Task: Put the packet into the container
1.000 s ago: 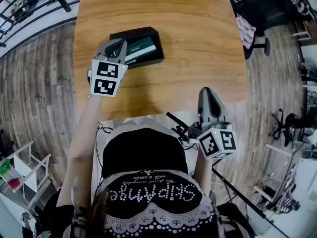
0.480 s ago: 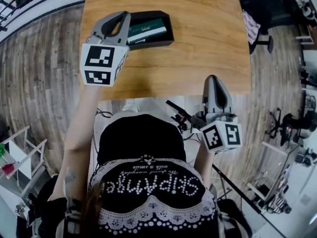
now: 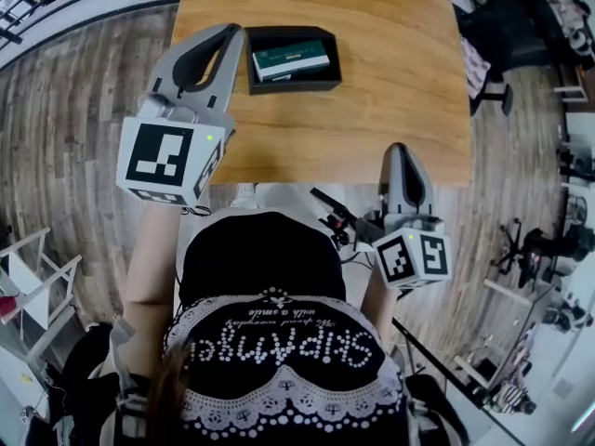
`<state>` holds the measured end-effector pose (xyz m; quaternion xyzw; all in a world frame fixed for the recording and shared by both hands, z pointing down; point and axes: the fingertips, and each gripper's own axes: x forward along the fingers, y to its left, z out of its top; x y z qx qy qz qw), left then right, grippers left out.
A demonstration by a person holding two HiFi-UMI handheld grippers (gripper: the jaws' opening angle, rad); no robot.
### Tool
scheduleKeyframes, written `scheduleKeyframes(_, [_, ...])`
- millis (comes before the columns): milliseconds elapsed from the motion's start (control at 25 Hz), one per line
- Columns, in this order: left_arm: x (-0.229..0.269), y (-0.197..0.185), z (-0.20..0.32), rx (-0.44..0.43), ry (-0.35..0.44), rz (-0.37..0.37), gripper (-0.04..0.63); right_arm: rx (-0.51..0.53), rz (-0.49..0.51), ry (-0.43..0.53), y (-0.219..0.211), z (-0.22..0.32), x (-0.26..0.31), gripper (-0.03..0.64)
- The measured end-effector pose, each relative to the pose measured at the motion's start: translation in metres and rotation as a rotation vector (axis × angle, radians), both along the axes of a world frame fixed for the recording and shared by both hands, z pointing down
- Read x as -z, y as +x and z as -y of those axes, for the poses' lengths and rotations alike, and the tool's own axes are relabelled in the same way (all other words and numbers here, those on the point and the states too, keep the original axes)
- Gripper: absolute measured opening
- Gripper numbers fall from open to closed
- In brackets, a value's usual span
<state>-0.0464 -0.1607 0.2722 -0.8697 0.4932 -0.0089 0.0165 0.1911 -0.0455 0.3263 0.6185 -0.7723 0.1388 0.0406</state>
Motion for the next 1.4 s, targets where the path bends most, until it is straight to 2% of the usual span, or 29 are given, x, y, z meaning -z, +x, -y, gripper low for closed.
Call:
scheduleKeyframes(320, [0.017, -0.043, -0.032, 0.106, 0.029, -0.008, 0.031, 0.029, 0.000, 0.016, -0.015, 0.008, 0.009, 0.040])
scheduleKeyframes(480, [0.011, -0.069, -0.044, 0.180, 0.030, -0.011, 0.031, 0.032, -0.003, 0.035, -0.017, 0.011, 0.018, 0.040])
scheduleKeyframes(640, [-0.003, -0.079, -0.056, 0.220, 0.014, -0.009, 0.031, 0.038, -0.008, 0.045, -0.019, 0.012, 0.021, 0.040])
scheduleKeyframes(960, [-0.019, -0.074, -0.081, 0.230, -0.030, -0.033, 0.031, 0.059, -0.007, 0.051, -0.023, 0.002, 0.022, 0.040])
scheduleKeyframes(1400, [-0.039, -0.058, -0.097, 0.185, -0.081, -0.036, 0.031, 0.049, -0.001, 0.050, -0.017, -0.003, 0.019, 0.040])
